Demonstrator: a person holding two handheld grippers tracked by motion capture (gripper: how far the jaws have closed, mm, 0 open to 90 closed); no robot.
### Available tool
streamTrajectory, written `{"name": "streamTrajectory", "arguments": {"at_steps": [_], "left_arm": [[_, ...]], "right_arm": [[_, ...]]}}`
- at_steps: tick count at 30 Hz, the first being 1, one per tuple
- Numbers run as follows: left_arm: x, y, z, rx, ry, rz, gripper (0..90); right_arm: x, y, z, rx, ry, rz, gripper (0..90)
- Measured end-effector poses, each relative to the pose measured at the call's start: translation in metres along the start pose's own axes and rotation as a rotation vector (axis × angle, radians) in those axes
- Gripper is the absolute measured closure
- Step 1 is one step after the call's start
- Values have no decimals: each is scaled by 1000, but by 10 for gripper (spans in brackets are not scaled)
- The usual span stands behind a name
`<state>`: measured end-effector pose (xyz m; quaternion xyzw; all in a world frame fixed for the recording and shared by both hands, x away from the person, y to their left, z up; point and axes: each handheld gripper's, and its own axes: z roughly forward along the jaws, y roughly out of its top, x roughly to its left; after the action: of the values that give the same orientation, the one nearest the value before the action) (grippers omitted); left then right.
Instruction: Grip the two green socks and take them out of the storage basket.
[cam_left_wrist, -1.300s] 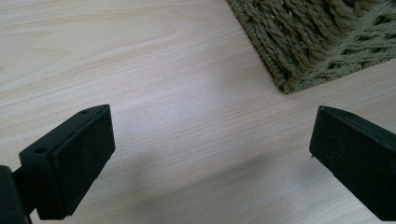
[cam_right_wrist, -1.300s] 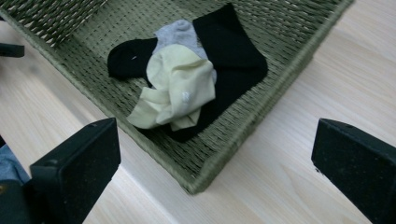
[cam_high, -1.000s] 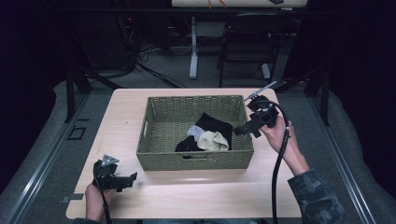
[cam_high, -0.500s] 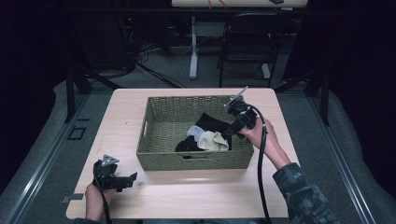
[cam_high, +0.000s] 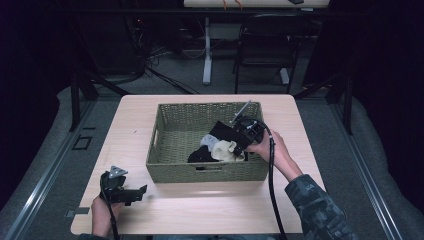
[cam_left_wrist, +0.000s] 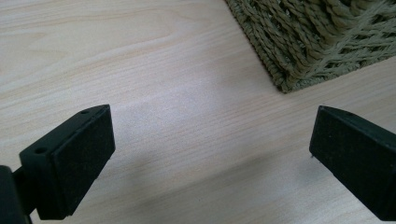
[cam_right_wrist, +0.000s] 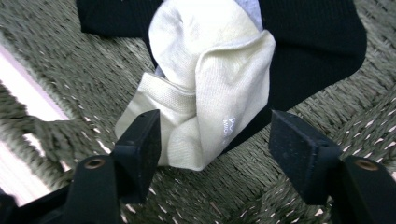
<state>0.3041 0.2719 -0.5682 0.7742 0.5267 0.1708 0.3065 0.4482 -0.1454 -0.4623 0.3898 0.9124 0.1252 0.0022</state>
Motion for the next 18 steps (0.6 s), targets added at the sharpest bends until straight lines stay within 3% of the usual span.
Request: {"name": "streamTrajectory", "arguments": {"at_steps": [6, 10, 13, 14, 18], "left_arm": [[0, 0, 0, 2, 1, 2, 1], [0, 0, 0, 2, 1, 3, 1], [0, 0, 0, 2, 1, 1, 1], [0, 0, 0, 2, 1, 2, 1], [0, 0, 0, 1, 1, 2, 1]], "right_arm": [[1, 2, 13, 48, -1, 20, 445], [2, 3, 16, 78, -5, 1, 526], [1, 2, 19, 91, -11, 5, 653], [0, 1, 20, 96, -22, 5, 759], [1, 0, 15, 86, -54, 1, 859]]}}
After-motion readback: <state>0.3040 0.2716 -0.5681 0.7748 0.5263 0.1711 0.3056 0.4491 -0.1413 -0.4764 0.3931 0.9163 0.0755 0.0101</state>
